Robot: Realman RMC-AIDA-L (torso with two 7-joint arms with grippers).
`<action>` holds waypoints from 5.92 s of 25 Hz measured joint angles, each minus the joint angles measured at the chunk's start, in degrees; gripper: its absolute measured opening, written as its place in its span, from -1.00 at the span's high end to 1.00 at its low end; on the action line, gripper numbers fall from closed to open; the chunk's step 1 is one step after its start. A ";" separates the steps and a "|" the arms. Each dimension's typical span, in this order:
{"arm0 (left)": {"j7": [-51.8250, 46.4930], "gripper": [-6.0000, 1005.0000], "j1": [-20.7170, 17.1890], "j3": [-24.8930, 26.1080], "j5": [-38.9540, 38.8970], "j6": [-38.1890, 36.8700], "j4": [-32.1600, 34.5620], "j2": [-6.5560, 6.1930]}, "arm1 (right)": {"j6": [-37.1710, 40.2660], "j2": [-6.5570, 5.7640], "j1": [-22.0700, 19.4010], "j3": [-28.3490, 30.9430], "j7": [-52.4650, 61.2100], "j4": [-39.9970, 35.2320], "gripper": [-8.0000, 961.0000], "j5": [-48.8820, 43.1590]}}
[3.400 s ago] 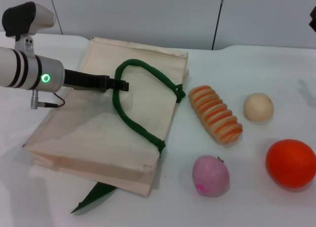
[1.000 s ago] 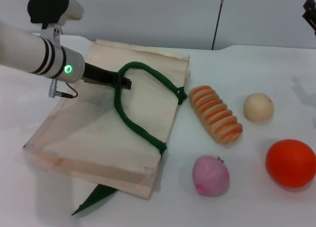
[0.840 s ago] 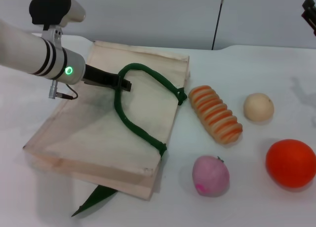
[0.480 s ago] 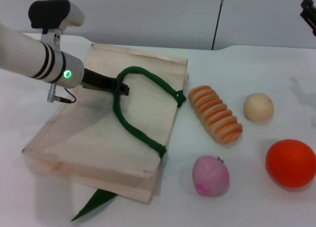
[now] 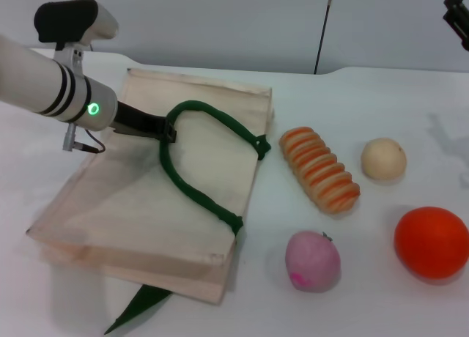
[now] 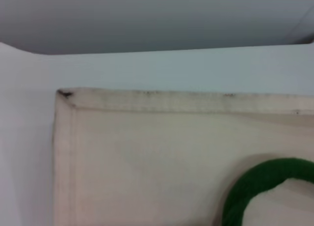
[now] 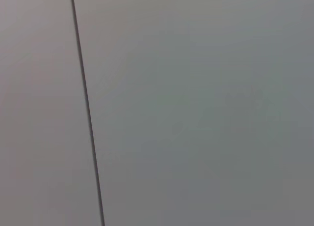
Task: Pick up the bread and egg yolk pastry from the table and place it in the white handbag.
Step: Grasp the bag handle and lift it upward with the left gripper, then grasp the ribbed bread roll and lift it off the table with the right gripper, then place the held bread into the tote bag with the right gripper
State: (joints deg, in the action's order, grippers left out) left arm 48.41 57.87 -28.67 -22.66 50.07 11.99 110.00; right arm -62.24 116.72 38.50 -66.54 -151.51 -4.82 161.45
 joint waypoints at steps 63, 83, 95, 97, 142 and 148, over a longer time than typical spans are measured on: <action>26.59 0.73 -22.22 -1.21 -56.69 37.96 15.37 -3.19 | 12.99 -0.18 -3.74 -25.09 89.42 -49.62 -0.86 -98.38; 28.85 0.73 -23.25 -0.25 -61.15 42.72 15.39 -3.21 | 17.59 -0.16 3.81 -37.73 118.79 -44.20 -0.86 -120.31; 29.20 0.73 -23.33 -0.24 -61.81 42.84 15.21 -3.21 | 17.50 -0.18 5.55 -38.53 119.92 -41.97 -0.85 -120.42; 29.13 0.73 -23.33 -0.24 -61.81 42.84 15.17 -3.21 | 17.47 -0.19 5.58 -38.77 119.86 -42.02 -0.83 -120.32; 28.14 0.73 -20.26 1.75 -61.80 43.70 14.77 -3.22 | 18.11 -0.16 13.07 -51.83 112.54 -55.17 -0.15 -111.47; 28.12 0.73 -18.59 1.69 -61.80 44.46 14.73 -3.12 | 26.51 -0.08 19.45 -58.63 112.53 -50.51 -0.01 -107.24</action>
State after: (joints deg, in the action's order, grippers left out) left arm 76.53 39.28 -26.98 -84.46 94.53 26.72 106.88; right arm -35.73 116.63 57.96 -125.16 -38.97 -55.34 54.21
